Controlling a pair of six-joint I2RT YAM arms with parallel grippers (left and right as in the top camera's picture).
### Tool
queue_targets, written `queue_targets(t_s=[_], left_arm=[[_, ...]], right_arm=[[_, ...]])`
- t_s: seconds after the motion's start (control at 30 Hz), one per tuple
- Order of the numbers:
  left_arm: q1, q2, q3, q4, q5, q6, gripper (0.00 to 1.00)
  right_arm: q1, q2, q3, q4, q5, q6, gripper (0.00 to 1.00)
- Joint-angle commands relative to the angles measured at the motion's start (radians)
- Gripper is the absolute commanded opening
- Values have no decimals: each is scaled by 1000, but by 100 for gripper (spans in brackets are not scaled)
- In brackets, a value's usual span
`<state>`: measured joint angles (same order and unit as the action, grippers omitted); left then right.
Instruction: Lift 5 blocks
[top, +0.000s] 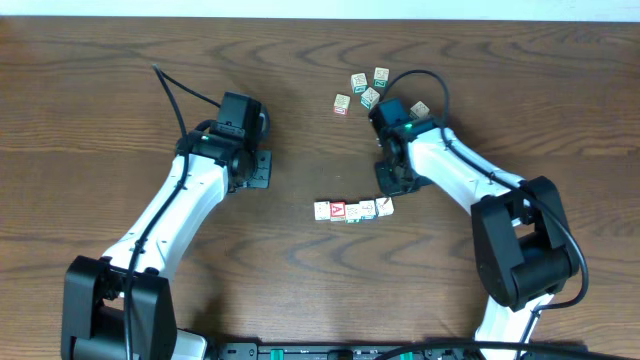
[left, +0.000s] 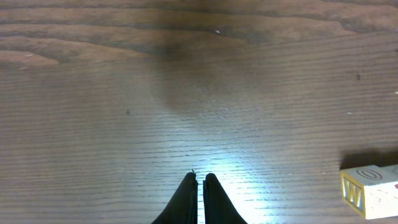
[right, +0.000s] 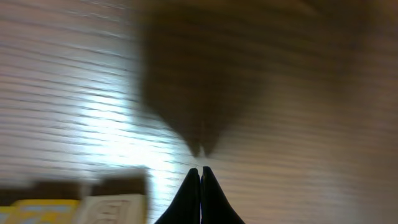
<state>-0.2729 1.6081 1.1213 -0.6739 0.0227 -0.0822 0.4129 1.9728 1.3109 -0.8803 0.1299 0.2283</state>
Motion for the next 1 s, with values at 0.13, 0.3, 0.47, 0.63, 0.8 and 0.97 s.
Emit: queue_targets(t_s=[0.13,0.3,0.47,0.63,0.8,0.97], left_arm=[[-55,-7,-5,-3,-9,-6,7],[-58,-7,-5,-11,-9,-6,7],[-58,-7,-5,-28,-9,-5,7],[-58,-7,-5,-28,-9,-6,7],[-58,-7,-5,-28,-9,-5,8],[-58,-7,-5,-28,-9,-5,7]], right_arm=[[-12,8,16,-74,-33,-21,1],[10,8,17,-82,-51,-24,1],[19,8,17,-82,-118,-24,1],[19,8,16,-97,-165,-23,1],[19,8,17,-108,-169,-11,1],[19,8,16,-111,-198,-11,1]])
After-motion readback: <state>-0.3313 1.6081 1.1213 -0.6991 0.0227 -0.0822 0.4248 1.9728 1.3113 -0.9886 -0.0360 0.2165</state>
